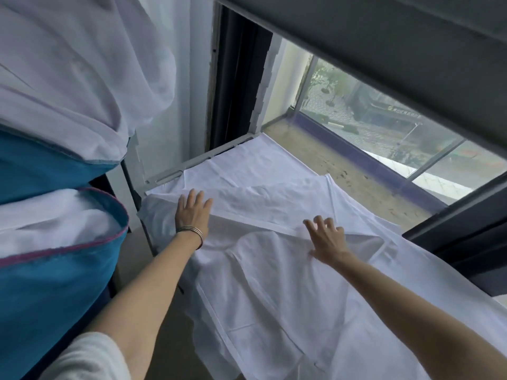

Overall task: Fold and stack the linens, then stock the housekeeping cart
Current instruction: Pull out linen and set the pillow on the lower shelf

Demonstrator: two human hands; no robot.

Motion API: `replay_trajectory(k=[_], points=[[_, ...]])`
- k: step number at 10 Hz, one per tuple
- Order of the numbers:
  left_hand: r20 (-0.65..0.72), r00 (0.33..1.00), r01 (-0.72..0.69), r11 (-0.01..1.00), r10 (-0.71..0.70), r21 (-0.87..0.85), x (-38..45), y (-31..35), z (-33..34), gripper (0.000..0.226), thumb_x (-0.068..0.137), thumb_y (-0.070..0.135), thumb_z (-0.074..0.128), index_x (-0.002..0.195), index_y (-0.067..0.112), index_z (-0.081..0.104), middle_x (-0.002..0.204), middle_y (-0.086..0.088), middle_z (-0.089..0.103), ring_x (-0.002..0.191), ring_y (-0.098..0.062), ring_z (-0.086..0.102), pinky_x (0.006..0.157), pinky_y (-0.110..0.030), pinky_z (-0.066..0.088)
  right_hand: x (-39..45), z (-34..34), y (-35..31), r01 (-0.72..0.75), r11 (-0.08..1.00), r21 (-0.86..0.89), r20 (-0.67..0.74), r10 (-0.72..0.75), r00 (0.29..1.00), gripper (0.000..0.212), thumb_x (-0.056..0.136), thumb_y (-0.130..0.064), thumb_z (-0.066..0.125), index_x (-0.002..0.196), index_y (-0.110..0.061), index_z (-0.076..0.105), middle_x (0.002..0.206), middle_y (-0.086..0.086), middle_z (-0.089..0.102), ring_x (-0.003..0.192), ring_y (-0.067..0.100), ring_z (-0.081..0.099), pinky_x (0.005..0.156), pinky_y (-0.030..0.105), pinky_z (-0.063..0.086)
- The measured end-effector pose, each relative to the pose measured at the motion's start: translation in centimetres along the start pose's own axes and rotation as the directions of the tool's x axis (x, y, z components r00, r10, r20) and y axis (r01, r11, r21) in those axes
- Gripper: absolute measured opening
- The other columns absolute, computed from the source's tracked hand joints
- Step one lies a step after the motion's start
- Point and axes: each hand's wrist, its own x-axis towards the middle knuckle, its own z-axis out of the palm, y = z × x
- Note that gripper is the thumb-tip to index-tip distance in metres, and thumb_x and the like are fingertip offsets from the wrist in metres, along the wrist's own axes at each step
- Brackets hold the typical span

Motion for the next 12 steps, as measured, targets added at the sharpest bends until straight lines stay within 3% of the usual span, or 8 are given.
replay_trajectory(k=[2, 4, 5, 7, 9, 10, 11, 12], points=[[-0.126, 0.992, 0.019, 1.0, -0.018, 0.004, 2.8, -2.5, 0.2, 0.037, 0.094, 0.005, 0.036, 0.127, 0.02, 0.046, 0.126, -0.004, 0.052, 0.12, -0.024, 0.045, 0.106, -0.037, 0.027, 3.5, 1.9, 2.5, 0.029, 0.998, -0.055, -0.119, -0.035, 0.992, 0.043, 0.016, 0.002, 0.087, 0.048, -0.012, 0.062, 0.051, 0.007, 0.053, 0.048, 0.03, 0.055, 0.042, 0.029, 0.04], [-0.182, 0.972, 0.104, 0.963, -0.151, -0.247, 2.1, -3.1, -1.4, 0.021, 0.08, -0.003, 0.056, 0.093, 0.009, 0.067, 0.09, -0.014, 0.069, 0.08, -0.034, 0.063, 0.076, -0.034, 0.044, 3.4, -2.3, 9.7, -0.212, 0.965, -0.155, -0.016, 0.212, 0.977, 0.02, 0.093, -0.013, 0.046, 0.106, -0.021, 0.06, 0.1, -0.001, 0.067, 0.093, 0.023, 0.066, 0.064, 0.026, 0.039], [-0.432, 0.902, -0.111, 0.952, -0.024, -0.285, -2.4, 0.6, -3.6, 0.009, 0.065, 0.006, 0.067, 0.067, 0.014, 0.07, 0.056, -0.007, 0.063, 0.044, -0.03, 0.06, 0.044, -0.027, 0.046, 2.1, -2.4, 14.1, -0.312, 0.935, -0.166, -0.023, 0.313, 0.949, 0.027, 0.091, -0.003, 0.043, 0.108, -0.02, 0.056, 0.1, -0.001, 0.065, 0.092, 0.022, 0.065, 0.063, 0.027, 0.038], [-0.362, 0.884, -0.392, 0.889, 0.294, -0.235, -15.8, 9.5, -3.1, 0.005, 0.054, 0.018, 0.058, 0.049, 0.02, 0.06, 0.045, 0.002, 0.049, 0.032, -0.014, 0.052, 0.031, -0.015, 0.032, 0.0, -0.7, 20.1, -0.496, 0.864, -0.088, 0.082, 0.503, 0.861, 0.02, 0.089, -0.004, 0.044, 0.098, -0.017, 0.056, 0.112, 0.008, 0.061, 0.106, 0.029, 0.059, 0.082, 0.034, 0.045], [-0.125, 0.953, -0.299, 0.924, 0.276, -0.24, -19.2, 12.5, -0.4, 0.051, 0.007, 0.007, 0.086, 0.05, 0.02, 0.062, 0.045, 0.001, 0.046, 0.022, -0.015, 0.043, 0.028, -0.016, 0.032, -1.0, 2.8, 24.3, -0.746, 0.286, 0.602, 0.415, 0.686, 0.597, 0.028, 0.092, 0.005, 0.048, 0.118, 0.008, 0.056, 0.078, 0.01, 0.054, 0.045, 0.017, 0.058, 0.03, 0.016, 0.041], [-0.2, 0.951, -0.284, 0.919, 0.234, -0.273, -20.7, 12.3, -1.2, 0.043, 0.02, 0.005, 0.081, 0.057, 0.021, 0.065, 0.049, 0.002, 0.047, 0.023, -0.014, 0.043, 0.027, -0.014, 0.031, -1.2, 3.9, 24.6, -0.602, -0.134, 0.787, 0.517, 0.675, 0.526, 0.039, 0.094, 0.008, 0.041, 0.133, 0.003, 0.045, 0.125, 0.017, 0.053, 0.06, 0.02, 0.049, 0.028, 0.019, 0.043], [-0.317, 0.923, -0.33, 0.874, 0.218, -0.357, -22.7, 13.6, -2.3, 0.016, 0.057, 0.015, 0.053, 0.067, 0.025, 0.061, 0.057, 0.004, 0.049, 0.032, -0.013, 0.049, 0.026, -0.015, 0.028, -1.1, 6.8, 24.4, -0.488, -0.135, 0.862, 0.467, 0.586, 0.662, 0.033, 0.095, 0.008, 0.037, 0.128, 0.003, 0.04, 0.144, 0.026, 0.036, 0.062, 0.013, 0.05, 0.043, 0.012, 0.049], [-0.188, 0.944, -0.321, 0.885, 0.271, -0.338, -23.8, 15.4, -0.8, 0.048, 0.022, 0.014, 0.081, 0.063, 0.027, 0.061, 0.055, 0.003, 0.051, 0.03, -0.012, 0.047, 0.027, -0.012, 0.028, -1.8, 8.0, 23.1, -0.605, -0.084, 0.792, 0.569, 0.463, 0.68, 0.013, 0.095, 0.008, 0.039, 0.105, 0.0, 0.041, 0.12, 0.027, 0.05, 0.046, 0.009, 0.06, 0.037, 0.012, 0.043]])
